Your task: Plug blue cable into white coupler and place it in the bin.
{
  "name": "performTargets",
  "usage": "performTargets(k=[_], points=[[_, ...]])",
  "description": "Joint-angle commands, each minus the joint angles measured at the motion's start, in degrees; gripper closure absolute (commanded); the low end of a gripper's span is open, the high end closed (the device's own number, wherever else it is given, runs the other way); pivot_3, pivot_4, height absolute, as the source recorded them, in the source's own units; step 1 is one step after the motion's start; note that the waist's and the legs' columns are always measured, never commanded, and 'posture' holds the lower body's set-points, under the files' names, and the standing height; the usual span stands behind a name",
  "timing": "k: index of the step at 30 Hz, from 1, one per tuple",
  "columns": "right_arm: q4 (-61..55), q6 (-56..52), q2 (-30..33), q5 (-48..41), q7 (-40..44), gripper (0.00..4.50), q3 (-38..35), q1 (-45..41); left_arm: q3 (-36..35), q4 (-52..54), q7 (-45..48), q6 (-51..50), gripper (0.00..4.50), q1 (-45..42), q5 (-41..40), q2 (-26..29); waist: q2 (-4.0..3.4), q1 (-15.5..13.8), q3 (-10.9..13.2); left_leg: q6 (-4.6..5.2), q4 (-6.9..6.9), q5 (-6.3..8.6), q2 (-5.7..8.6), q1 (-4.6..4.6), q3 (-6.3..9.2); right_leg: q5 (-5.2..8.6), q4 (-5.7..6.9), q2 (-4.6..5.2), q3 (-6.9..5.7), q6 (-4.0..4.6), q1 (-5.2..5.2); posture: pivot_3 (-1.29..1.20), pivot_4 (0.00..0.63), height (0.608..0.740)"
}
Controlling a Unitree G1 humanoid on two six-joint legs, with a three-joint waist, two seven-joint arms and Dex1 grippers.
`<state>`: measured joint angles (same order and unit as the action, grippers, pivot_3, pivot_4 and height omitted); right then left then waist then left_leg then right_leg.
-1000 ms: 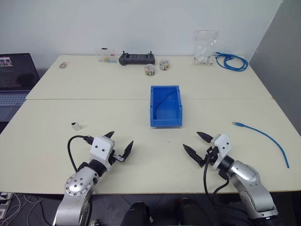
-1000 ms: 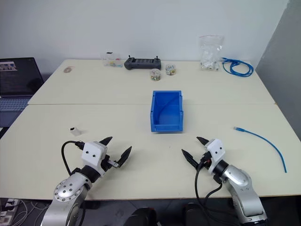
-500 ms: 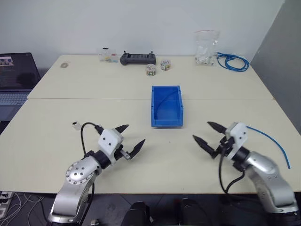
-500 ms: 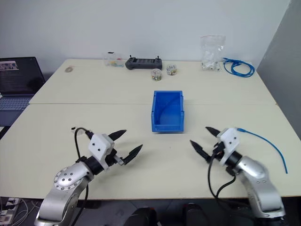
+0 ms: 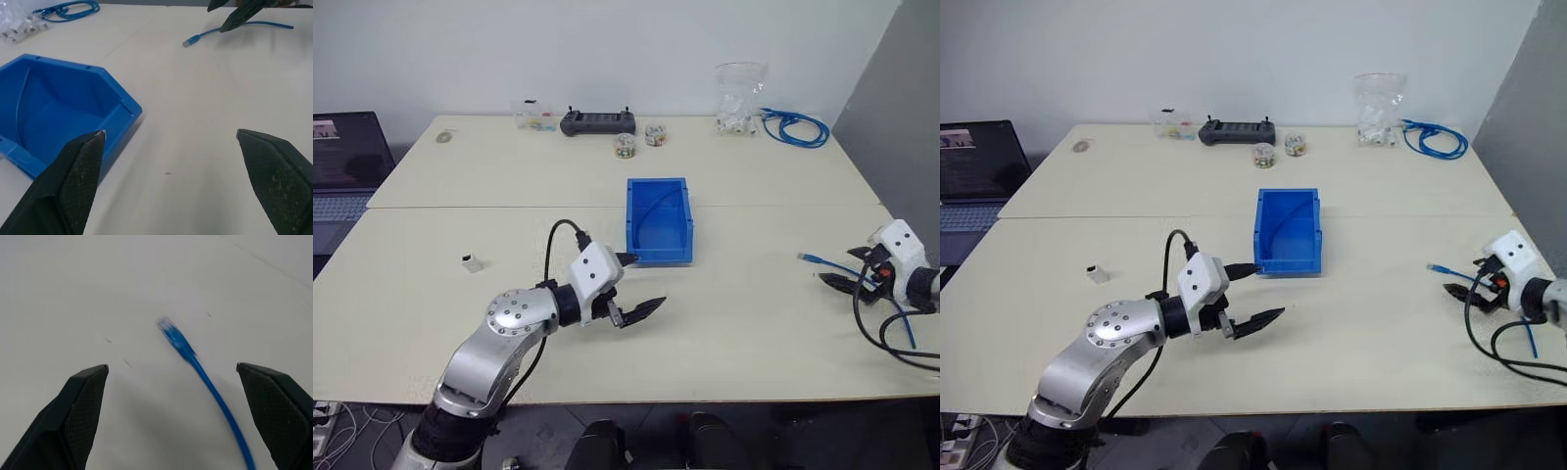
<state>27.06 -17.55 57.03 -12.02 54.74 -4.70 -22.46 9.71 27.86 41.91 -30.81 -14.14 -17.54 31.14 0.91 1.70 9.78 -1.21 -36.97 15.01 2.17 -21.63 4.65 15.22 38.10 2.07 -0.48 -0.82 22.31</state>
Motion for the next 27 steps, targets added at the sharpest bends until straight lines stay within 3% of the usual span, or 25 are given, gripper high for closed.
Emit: performTargets(k=[1, 7, 8, 15, 23, 26, 27], points=[[15.3, 5.6, 0.5, 6.0, 3.2, 0.04, 3.9, -9.8, 1.2, -0.7, 1.3, 0.6, 0.00, -1.5, -0.3, -0.2, -0.05, 0.1, 0.0, 0.00, 0.01, 0.00, 0.02, 0.00, -0.03, -0.02, 0.00, 0.00, 0.02, 0.04, 0.00, 0.00, 0.150, 0.740], [31.0, 7.1, -1.0, 11.8, 7.1, 0.04, 8.8, -20.1, 2.8, -1.4, 3.0, 1.4, 0.00, -2.3, 0.1, 0.2, -0.05, -0.1, 0.1, -0.02, -0.01, -0.01, 0.05, -0.06, -0.03, -0.12, -0.07, 0.04, 0.04, 0.19, -0.01, 0.00, 0.150, 0.740], [32.5, 6.9, -1.0, 12.4, 7.8, 0.20, 9.2, -21.1, 2.8, -1.3, 3.0, 1.3, 0.00, -2.5, 0.1, 0.1, -0.05, -0.1, 0.1, -0.02, -0.01, -0.01, 0.06, -0.06, -0.03, -0.12, -0.07, 0.06, 0.06, 0.19, -0.01, 0.00, 0.150, 0.740], [38.3, 5.4, -0.8, 13.7, 11.3, 1.81, 8.7, -24.6, 3.1, -0.9, 2.9, 0.7, 0.00, -3.7, -0.3, -0.2, -0.06, -0.2, 0.1, -0.02, -0.03, -0.01, 0.07, -0.07, 0.01, -0.14, -0.08, 0.09, 0.07, 0.19, -0.02, 0.00, 0.150, 0.740], [35.9, 7.9, 0.2, 12.6, 15.3, 3.87, 7.5, -22.8, 4.0, -1.0, 3.0, 0.7, 0.00, -4.9, -0.2, -0.6, -0.06, -0.1, 0.1, -0.02, -0.04, -0.01, 0.07, -0.05, 0.02, -0.15, -0.06, 0.09, 0.08, 0.18, -0.02, 0.00, 0.150, 0.740], [34.6, 10.1, 0.3, 12.0, 15.5, 4.46, 6.4, -22.0, 4.2, -1.3, 3.0, 0.7, 0.00, -5.4, -0.2, -0.8, -0.06, -0.1, 0.1, -0.03, -0.03, -0.02, 0.07, -0.06, 0.03, -0.15, -0.06, 0.09, 0.08, 0.18, -0.02, 0.00, 0.150, 0.740], [34.1, 10.7, 0.3, 12.0, 15.7, 4.46, 6.1, -21.7, 4.3, -1.4, 3.1, 0.8, 0.00, -5.5, -0.2, -0.8, -0.06, -0.1, 0.1, -0.03, -0.03, -0.02, 0.07, -0.05, 0.03, -0.15, -0.06, 0.09, 0.08, 0.18, -0.02, 0.00, 0.150, 0.740]])
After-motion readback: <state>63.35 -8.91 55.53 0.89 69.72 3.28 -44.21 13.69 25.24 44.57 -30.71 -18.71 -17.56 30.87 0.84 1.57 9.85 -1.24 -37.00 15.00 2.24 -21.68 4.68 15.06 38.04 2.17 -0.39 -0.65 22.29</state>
